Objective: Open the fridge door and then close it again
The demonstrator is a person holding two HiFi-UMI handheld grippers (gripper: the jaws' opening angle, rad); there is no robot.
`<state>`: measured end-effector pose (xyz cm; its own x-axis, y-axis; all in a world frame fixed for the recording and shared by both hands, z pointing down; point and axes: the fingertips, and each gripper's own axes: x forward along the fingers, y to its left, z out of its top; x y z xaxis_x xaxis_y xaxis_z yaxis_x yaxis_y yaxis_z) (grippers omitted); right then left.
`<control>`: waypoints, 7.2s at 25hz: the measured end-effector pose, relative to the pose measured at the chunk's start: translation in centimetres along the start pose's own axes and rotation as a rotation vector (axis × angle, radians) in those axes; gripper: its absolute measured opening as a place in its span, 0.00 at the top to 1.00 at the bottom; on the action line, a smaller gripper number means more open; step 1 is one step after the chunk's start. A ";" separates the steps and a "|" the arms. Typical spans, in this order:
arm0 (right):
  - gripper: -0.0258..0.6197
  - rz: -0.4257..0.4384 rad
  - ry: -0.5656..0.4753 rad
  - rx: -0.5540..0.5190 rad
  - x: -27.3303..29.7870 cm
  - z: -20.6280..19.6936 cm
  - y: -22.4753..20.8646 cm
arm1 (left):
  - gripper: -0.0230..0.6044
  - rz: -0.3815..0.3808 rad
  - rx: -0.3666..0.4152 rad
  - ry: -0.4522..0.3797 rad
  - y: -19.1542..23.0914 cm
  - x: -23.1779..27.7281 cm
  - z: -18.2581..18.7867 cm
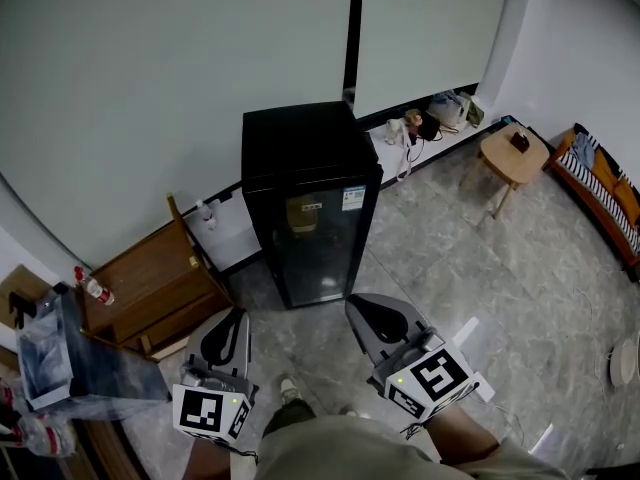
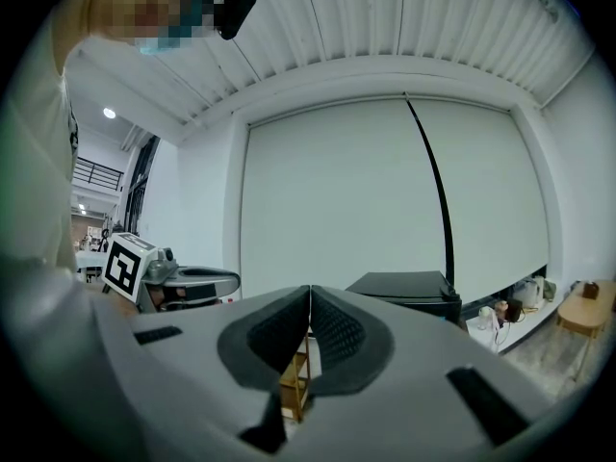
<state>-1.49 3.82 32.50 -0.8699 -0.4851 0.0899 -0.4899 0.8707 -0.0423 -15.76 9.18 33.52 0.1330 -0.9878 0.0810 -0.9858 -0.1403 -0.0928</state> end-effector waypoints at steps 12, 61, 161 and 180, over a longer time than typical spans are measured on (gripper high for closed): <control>0.96 -0.091 0.007 -0.006 9.2 1.3 -0.4 | 0.93 -0.087 -0.003 -0.004 8.9 4.6 -0.6; 0.96 -0.041 0.077 0.021 17.2 -1.0 -8.4 | 0.78 -0.081 0.003 0.004 14.5 15.0 -2.4; 0.96 -0.095 0.287 0.123 19.3 -10.2 -7.5 | 0.70 -0.486 -0.063 0.145 12.1 23.0 -14.1; 0.96 -0.137 0.322 0.136 17.1 -11.6 -6.8 | 0.70 -0.375 0.011 0.124 9.6 20.6 -14.1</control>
<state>-12.32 -9.43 45.91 -0.7439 -0.5270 0.4109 -0.6222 0.7705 -0.1384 -23.95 -11.60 48.27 0.4695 -0.8524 0.2300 -0.8699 -0.4912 -0.0445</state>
